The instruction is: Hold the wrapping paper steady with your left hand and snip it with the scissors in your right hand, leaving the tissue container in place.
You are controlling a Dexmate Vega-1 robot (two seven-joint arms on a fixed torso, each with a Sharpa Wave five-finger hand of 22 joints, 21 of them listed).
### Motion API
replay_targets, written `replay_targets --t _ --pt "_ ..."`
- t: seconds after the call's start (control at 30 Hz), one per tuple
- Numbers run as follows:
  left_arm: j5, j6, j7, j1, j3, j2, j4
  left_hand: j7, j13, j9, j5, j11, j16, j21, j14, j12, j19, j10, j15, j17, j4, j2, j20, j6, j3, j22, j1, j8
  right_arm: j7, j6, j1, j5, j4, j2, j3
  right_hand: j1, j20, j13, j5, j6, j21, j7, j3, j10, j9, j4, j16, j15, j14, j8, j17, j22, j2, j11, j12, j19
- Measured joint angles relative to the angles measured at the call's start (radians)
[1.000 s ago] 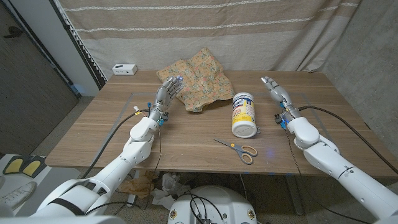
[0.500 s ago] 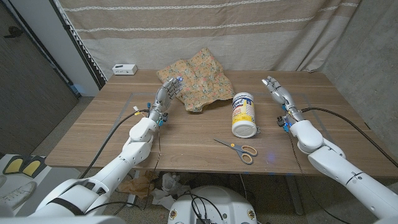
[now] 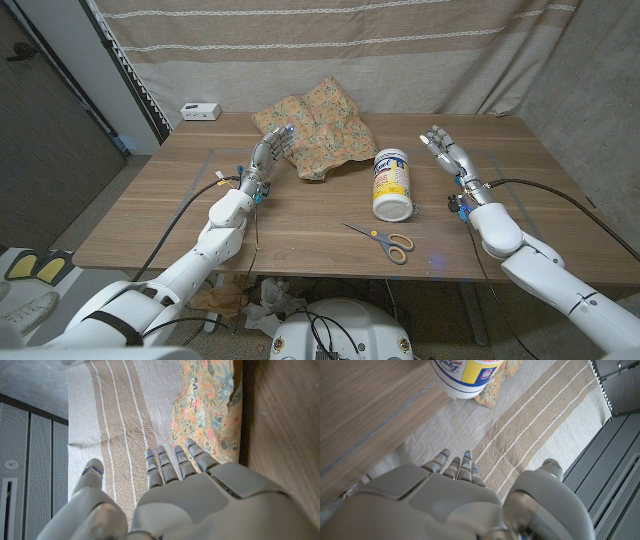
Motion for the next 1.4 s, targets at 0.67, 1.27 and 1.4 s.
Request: replay_targets --t 0.67,1.27,1.4 --pt "-0.004 -0.023 -0.023 -0.014 0.000 -0.005 0.023 0.000 0.000 0.000 0.000 0.000 0.000 0.000 0.000 0.000 -0.004 0.000 0.000 0.000 -0.003 0.005 0.004 0.000 -0.003 0.000 0.005 0.000 -0.069 -0.047 -0.107 -0.138 -0.089 -0.034 0.059 0.009 0.000 0.000 0.000 0.011 0.000 0.000 0.000 0.006 0.000 0.000 0.000 0.000 0.000 0.004 0.000 0.000 0.001 0.006 0.000 0.000" --pt "0.009 0.006 0.008 -0.004 0.001 0.008 -0.008 0.000 0.000 0.000 0.000 0.000 0.000 0.000 0.000 0.000 -0.004 0.000 0.000 0.000 -0.003 0.000 0.004 0.000 -0.003 0.000 0.011 0.000 -0.112 -0.023 -0.192 -0.250 -0.154 -0.035 0.102 0.019 0.011 0.005 0.000 0.120 0.013 0.002 0.000 0.116 -0.002 -0.008 0.012 -0.003 0.083 0.030 0.000 0.000 0.000 0.017 0.041 0.069" --pt "0.010 0.006 0.012 -0.002 0.002 0.008 -0.010 0.000 0.000 0.000 0.000 0.000 0.000 0.000 0.000 0.000 -0.004 0.000 0.000 0.000 -0.003 0.004 0.004 0.000 -0.003 0.000 0.015 -0.004 -0.109 -0.022 -0.207 -0.273 -0.172 -0.036 0.108 0.029 0.014 0.005 0.000 0.123 0.015 0.005 0.002 0.124 -0.002 -0.010 0.012 -0.001 0.092 0.034 0.000 0.000 0.003 0.016 0.041 0.072"
